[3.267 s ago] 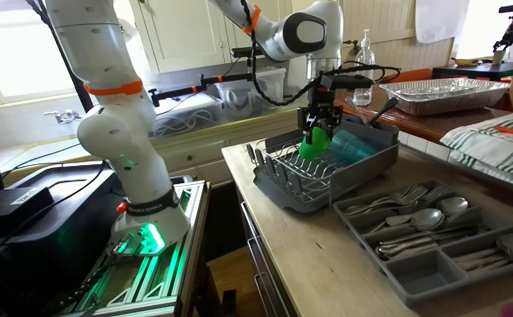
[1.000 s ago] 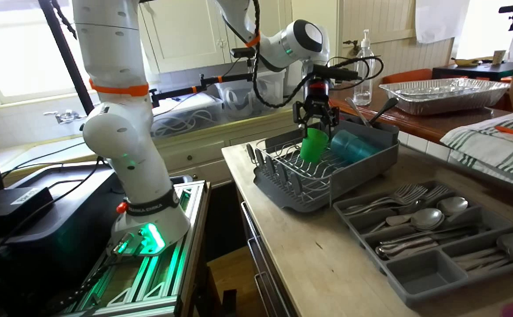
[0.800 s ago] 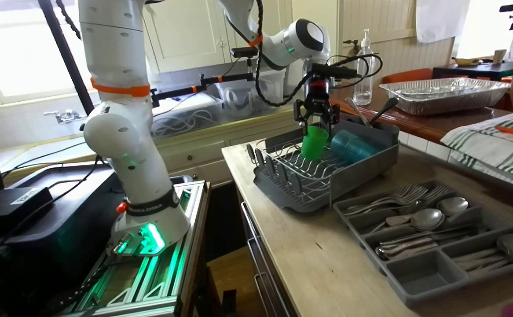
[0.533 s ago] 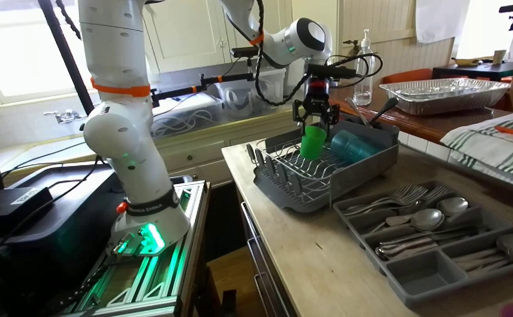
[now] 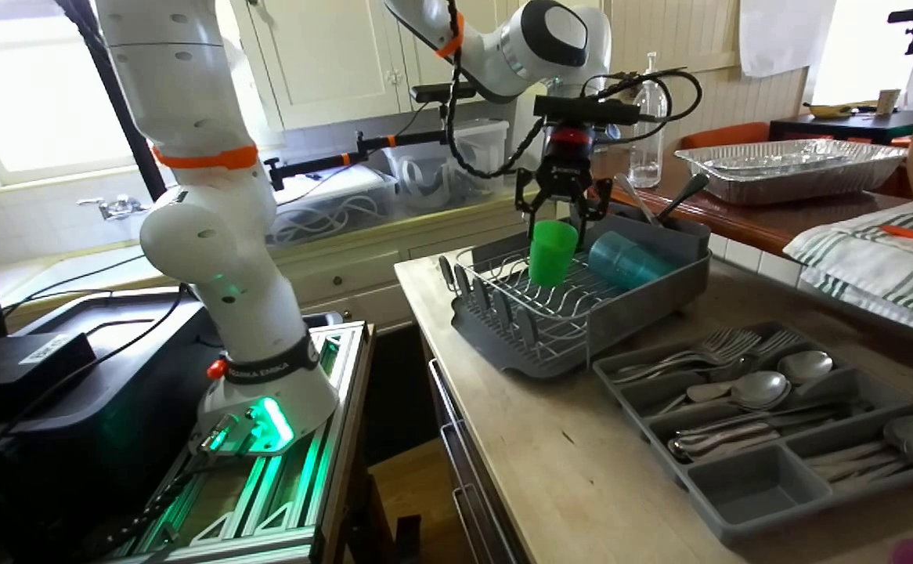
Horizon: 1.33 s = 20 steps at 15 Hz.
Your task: Place the blue and green cups on the drying rack
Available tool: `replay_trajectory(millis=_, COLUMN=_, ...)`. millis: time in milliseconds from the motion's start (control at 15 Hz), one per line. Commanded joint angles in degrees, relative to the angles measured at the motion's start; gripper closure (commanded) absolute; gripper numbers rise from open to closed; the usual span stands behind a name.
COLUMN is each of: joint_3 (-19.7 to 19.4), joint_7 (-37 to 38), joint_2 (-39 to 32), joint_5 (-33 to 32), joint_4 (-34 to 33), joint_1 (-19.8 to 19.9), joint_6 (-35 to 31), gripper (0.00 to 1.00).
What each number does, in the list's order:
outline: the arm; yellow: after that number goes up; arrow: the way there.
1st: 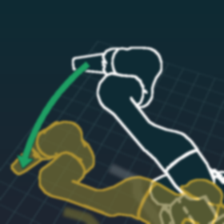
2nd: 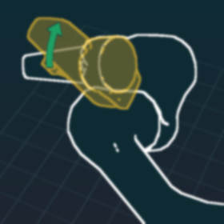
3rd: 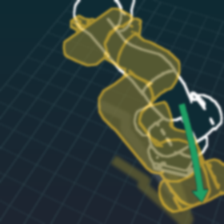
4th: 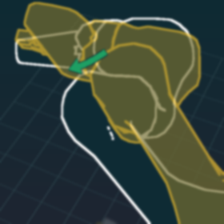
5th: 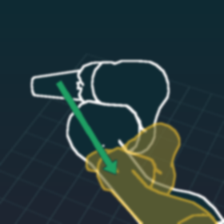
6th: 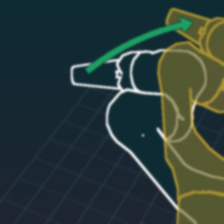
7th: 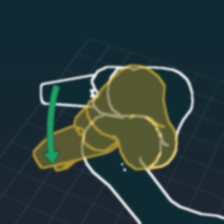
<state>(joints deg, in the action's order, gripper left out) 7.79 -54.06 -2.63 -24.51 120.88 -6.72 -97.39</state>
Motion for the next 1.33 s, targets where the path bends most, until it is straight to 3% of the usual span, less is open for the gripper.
replay_trajectory(millis=0, joint_3=-1.9, joint_7=-1.3, joint_2=3.3, joint_5=0.3, joint_4=3.4, joint_1=1.7, joint_6=-2.5, gripper=0.51)
replay_trajectory(millis=467, joint_3=-3.5, joint_7=-0.2, joint_2=0.6, joint_5=-0.4, joint_4=3.5, joint_1=2.5, joint_6=-9.4, gripper=0.51)
replay_trajectory(millis=800, joint_3=-1.9, joint_7=-1.5, joint_2=-2.7, joint_5=2.4, joint_4=2.0, joint_1=1.5, joint_6=-7.0, gripper=0.49)
replay_trajectory(millis=867, joint_3=-1.6, joint_7=-1.6, joint_2=-3.2, joint_5=2.8, joint_4=1.8, joint_1=1.3, joint_6=-6.6, gripper=0.4)
replay_trajectory(millis=933, joint_3=-1.4, joint_7=-1.6, joint_2=-3.7, joint_5=3.3, joint_4=1.7, joint_1=1.2, joint_6=-5.9, gripper=0.41)
replay_trajectory(millis=1000, joint_3=-1.1, joint_7=-1.5, joint_2=-4.1, joint_5=3.8, joint_4=1.5, joint_1=1.1, joint_6=-5.1, gripper=0.06)
replay_trajectory(millis=1267, joint_3=-1.0, joint_7=-1.2, joint_2=-3.3, joint_5=4.3, joint_4=1.8, joint_1=1.4, joint_6=-2.8, gripper=0.0)
